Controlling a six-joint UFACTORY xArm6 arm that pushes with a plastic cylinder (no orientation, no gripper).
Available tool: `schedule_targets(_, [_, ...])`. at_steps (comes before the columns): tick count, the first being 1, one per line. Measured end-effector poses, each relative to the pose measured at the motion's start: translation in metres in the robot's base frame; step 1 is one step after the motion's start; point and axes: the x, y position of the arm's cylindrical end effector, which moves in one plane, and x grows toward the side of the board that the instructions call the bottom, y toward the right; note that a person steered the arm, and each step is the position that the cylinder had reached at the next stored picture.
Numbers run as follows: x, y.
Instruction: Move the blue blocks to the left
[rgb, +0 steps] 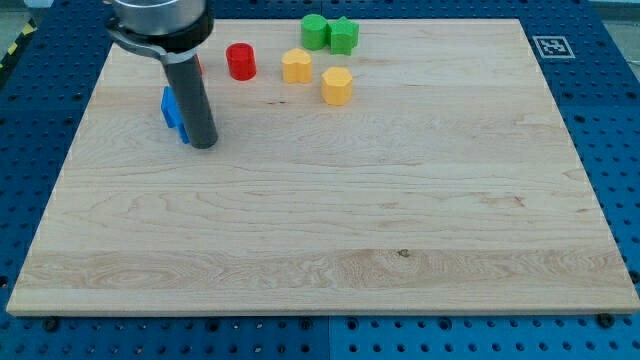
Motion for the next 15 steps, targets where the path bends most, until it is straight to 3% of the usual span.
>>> schedule_targets(2, [0.001, 0.002])
schedule_targets(4, [0.039, 0.073])
schedule_targets(5, [0.037, 0.071])
schedule_targets(9, [-0.043, 0.031])
schedule_targets(15, [-0.045, -0.022])
